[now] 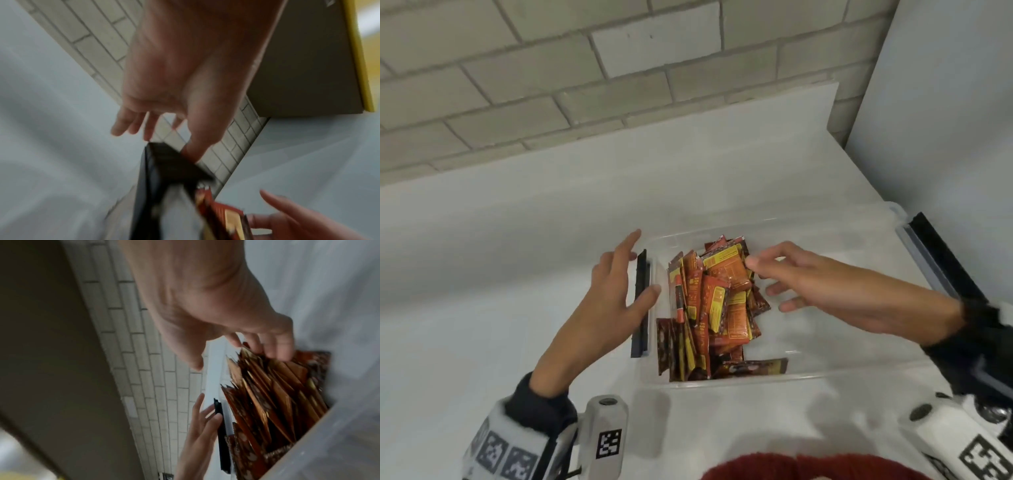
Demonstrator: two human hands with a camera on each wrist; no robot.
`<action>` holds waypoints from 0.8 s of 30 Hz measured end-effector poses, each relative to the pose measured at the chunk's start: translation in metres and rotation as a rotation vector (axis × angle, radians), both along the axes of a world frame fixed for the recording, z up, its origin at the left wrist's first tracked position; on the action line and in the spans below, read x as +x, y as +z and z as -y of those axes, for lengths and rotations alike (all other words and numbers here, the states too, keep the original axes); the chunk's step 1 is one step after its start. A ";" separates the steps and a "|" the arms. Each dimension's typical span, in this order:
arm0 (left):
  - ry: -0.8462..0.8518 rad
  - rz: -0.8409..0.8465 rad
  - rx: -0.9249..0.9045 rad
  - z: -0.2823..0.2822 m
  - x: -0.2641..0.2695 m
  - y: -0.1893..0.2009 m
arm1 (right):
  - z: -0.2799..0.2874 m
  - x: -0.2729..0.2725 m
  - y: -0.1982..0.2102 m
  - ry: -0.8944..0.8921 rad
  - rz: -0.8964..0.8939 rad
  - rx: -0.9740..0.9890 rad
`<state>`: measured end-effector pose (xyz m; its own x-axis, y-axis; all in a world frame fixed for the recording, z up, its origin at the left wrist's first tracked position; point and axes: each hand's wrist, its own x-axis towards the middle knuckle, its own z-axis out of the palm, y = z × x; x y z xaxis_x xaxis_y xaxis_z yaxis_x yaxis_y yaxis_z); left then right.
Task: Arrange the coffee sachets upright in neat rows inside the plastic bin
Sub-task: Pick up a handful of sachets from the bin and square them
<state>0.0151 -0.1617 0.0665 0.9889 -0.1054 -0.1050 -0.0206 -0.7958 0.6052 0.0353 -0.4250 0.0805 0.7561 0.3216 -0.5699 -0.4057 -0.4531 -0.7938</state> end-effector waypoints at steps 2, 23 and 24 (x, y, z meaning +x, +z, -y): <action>-0.204 0.070 0.089 -0.007 -0.003 0.014 | -0.002 -0.005 0.002 0.073 0.153 -0.058; -0.761 -0.090 0.545 0.034 0.012 0.018 | -0.029 -0.003 -0.010 0.330 0.461 -0.238; -0.770 -0.057 0.486 0.032 0.012 0.019 | -0.026 -0.003 -0.008 0.311 0.469 -0.228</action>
